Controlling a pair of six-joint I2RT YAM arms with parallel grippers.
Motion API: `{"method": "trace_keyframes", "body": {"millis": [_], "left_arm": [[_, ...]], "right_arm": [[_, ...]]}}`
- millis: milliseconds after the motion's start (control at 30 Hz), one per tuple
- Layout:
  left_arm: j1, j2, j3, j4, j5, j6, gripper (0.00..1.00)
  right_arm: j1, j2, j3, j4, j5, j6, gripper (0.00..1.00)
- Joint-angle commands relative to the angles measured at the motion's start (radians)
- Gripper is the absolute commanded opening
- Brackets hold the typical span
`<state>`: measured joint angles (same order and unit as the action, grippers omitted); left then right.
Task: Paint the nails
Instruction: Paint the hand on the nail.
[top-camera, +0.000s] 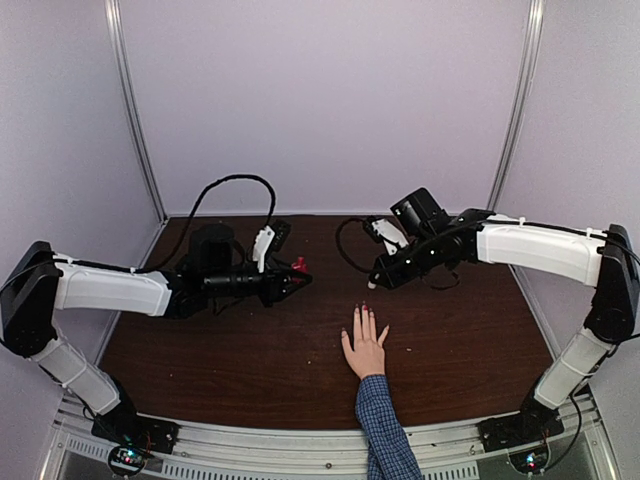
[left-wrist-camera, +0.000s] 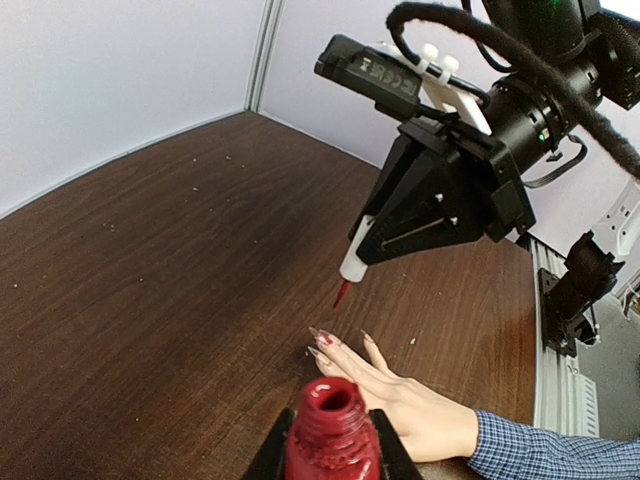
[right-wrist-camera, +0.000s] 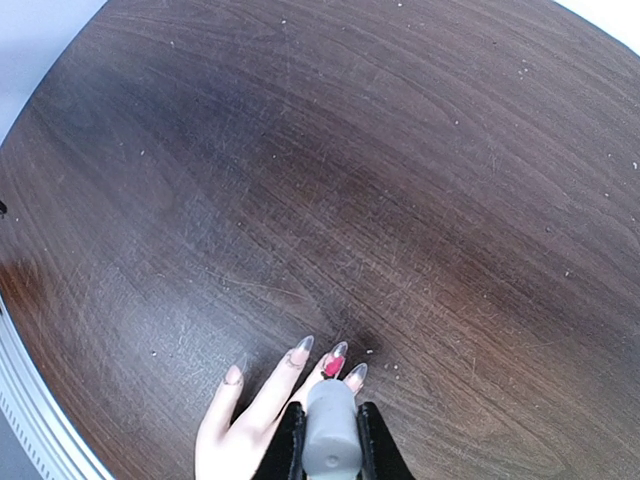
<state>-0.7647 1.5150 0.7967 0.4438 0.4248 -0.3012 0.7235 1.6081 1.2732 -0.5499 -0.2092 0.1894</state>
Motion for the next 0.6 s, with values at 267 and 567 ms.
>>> {"method": "trace_keyframes", "body": {"millis": [267, 567], "left_arm": [[0.041, -0.016, 0.090, -0.084, 0.055, 0.063, 0.00], [0.041, -0.038, 0.107, -0.121, 0.062, 0.067, 0.00]], "right_arm": [[0.013, -0.059, -0.042, 0.028, -0.067, -0.016, 0.00], [0.012, -0.079, -0.057, 0.049, -0.094, -0.020, 0.00]]}}
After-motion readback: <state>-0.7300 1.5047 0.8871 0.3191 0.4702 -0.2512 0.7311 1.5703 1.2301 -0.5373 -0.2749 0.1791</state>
